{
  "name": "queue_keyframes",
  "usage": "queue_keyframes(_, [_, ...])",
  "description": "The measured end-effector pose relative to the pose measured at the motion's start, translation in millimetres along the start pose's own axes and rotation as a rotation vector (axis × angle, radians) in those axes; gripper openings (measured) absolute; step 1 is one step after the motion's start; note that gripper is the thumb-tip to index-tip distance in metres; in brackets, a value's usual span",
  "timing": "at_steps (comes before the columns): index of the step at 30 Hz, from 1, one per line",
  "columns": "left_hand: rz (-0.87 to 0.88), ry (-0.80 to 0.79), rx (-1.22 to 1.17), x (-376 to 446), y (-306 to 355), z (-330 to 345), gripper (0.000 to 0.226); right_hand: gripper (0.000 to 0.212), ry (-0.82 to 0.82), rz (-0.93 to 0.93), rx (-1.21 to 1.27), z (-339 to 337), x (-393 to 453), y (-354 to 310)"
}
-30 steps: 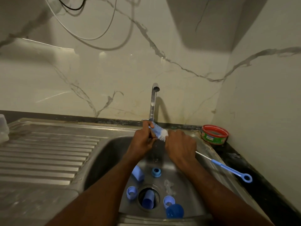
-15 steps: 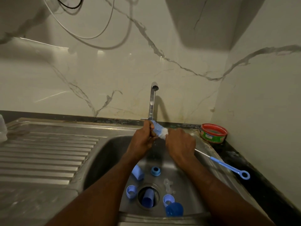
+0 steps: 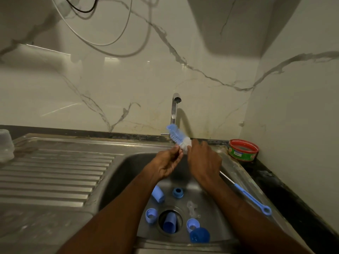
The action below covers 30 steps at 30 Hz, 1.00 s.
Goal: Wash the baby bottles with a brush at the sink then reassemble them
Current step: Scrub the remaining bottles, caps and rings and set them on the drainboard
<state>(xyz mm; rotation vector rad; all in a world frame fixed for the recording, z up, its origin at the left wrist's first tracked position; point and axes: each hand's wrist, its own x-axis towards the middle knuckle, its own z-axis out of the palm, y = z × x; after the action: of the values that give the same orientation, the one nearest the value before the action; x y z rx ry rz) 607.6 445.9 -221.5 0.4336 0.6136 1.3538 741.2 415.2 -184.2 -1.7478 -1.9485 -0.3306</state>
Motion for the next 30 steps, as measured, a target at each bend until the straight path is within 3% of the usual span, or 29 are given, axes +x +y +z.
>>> queue_keyframes(3, [0.011,0.007,0.078,4,-2,2,0.027,0.035,0.0,0.084,0.015,1,6,8])
queue_keyframes(10, [0.296,0.191,0.123,15,5,-8,0.015,0.034,-0.105,0.024,0.068,4,-10,3])
queue_keyframes(12, [0.321,0.173,0.309,16,2,-9,0.013,0.031,-0.105,0.02,0.059,5,-10,-1])
queue_keyframes(14, [0.298,0.054,0.491,11,-5,-6,0.019,0.029,-0.098,0.044,0.039,4,-5,-2])
queue_keyframes(19, [0.251,-0.052,0.524,10,-8,-4,0.021,0.031,-0.113,0.081,-0.03,3,4,9])
queue_keyframes(22, [0.273,0.048,0.593,17,-9,-8,0.021,0.034,-0.098,0.101,-0.016,-3,5,13])
queue_keyframes(25, [0.334,0.198,0.744,21,-9,-19,0.019,0.034,-0.048,0.009,0.009,-6,-3,8])
queue_keyframes(27, [0.376,0.159,0.782,22,-8,-24,0.016,0.033,-0.055,-0.061,-0.044,-4,-8,2])
queue_keyframes(30, [0.43,0.088,0.827,20,-10,-23,0.021,0.037,-0.106,-0.026,-0.107,0,-4,-1])
